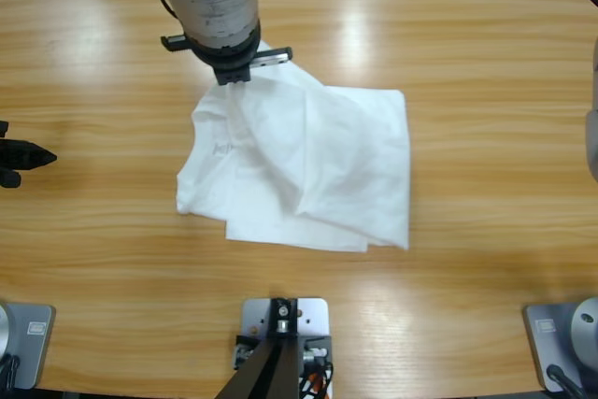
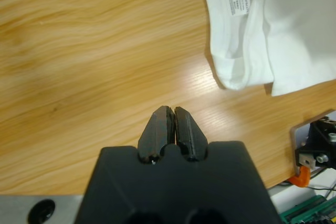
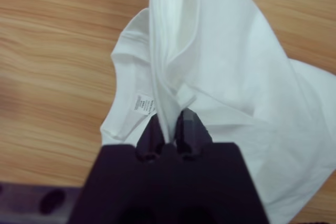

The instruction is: Fold clothes

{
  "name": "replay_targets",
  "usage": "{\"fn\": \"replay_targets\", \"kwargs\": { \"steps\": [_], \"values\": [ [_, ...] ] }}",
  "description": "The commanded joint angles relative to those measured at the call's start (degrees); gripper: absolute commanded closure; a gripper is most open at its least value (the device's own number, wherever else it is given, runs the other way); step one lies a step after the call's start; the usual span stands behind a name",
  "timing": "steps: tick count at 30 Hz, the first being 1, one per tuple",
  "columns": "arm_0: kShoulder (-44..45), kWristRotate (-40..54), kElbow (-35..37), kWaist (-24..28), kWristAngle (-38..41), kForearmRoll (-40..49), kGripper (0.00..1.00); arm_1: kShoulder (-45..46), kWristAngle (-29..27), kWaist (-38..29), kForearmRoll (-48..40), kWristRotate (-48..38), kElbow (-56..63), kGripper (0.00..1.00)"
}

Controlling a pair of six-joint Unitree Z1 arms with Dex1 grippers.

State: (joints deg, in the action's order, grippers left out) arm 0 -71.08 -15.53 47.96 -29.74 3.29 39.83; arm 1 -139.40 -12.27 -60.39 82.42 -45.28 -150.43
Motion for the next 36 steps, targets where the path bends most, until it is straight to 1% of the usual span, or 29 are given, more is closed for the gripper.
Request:
{"fn": "replay_targets", "kwargs": {
  "steps": [1,6,11,12,13,14,15,22,24,25,26,27,28,29,30,32,33,34,35,36],
  "values": [
    [1.16,-0.73,-2.27,0.33,0.31,-0.76,1.000,-3.88,4.38,0.63,-2.25,-1.29,-32.39,1.000],
    [1.00,-0.82,-2.87,0.33,0.31,-1.42,1.000,-5.27,6.26,0.63,-1.71,-1.73,-32.39,1.000],
    [1.10,-0.82,-2.87,0.33,0.31,-1.42,1.000,-7.80,10.48,0.63,-2.78,-2.27,-33.11,1.000],
    [1.12,-0.82,-2.87,0.33,0.31,-1.42,1.000,-8.07,11.53,0.63,-3.62,-2.40,-33.25,0.777],
    [1.16,-0.82,-2.90,0.33,0.31,-1.42,1.000,-8.08,12.06,0.63,-4.31,-2.45,-33.26,0.290],
    [1.14,-0.82,-2.90,0.33,0.31,-1.42,1.000,-8.01,12.62,0.63,-5.01,-2.43,-33.26,0.052],
    [1.21,-0.82,-2.96,0.29,0.31,-1.42,1.000,-8.00,12.71,0.63,-5.24,-2.36,-33.26,0.001],
    [1.30,-0.82,-2.96,0.29,0.31,-1.42,1.000,-7.91,13.97,0.63,-7.75,-0.74,-33.86,0.000],
    [1.40,-0.82,-3.01,0.31,0.31,-1.46,1.000,-7.28,14.27,0.73,-7.89,0.64,-34.14,0.000],
    [1.49,-0.82,-3.05,0.29,0.31,-1.51,1.000,-6.43,13.52,0.80,-6.72,2.60,-34.14,0.000],
    [1.58,-0.82,-3.05,0.36,0.31,-1.51,1.000,-5.34,11.57,0.87,-3.85,4.74,-34.14,0.000],
    [1.58,-0.82,-3.05,0.33,0.31,-1.53,1.000,-4.08,7.31,0.89,0.26,5.81,-34.07,0.000],
    [1.56,-0.82,-3.05,0.33,0.31,-1.60,1.000,-2.76,1.65,0.93,6.10,5.74,-33.88,0.000],
    [1.51,-0.82,-3.05,0.31,0.31,-1.60,1.000,-1.90,-1.44,1.10,9.58,5.97,-33.69,0.001],
    [1.37,-0.80,-3.05,0.29,0.31,-1.60,1.000,-0.17,-3.01,1.16,10.11,6.96,-31.98,0.048],
    [1.30,-0.73,-3.05,0.29,0.31,-1.60,1.000,1.21,-3.90,1.16,9.98,8.52,-30.89,0.292],
    [1.37,-0.73,-3.05,0.22,0.31,-1.60,1.000,1.39,-3.71,1.16,9.95,8.54,-31.17,0.356],
    [1.61,-0.73,-3.06,0.20,0.30,-1.60,1.000,1.48,-3.57,1.16,9.95,8.47,-31.21,0.393],
    [1.82,-0.75,-3.13,0.20,0.30,-1.60,1.000,1.85,-3.24,1.33,10.02,8.15,-31.08,0.552],
    [2.03,-0.82,-3.12,0.20,0.31,-1.55,1.000,2.60,-3.04,1.61,10.09,7.78,-30.15,0.840]
  ]
}}
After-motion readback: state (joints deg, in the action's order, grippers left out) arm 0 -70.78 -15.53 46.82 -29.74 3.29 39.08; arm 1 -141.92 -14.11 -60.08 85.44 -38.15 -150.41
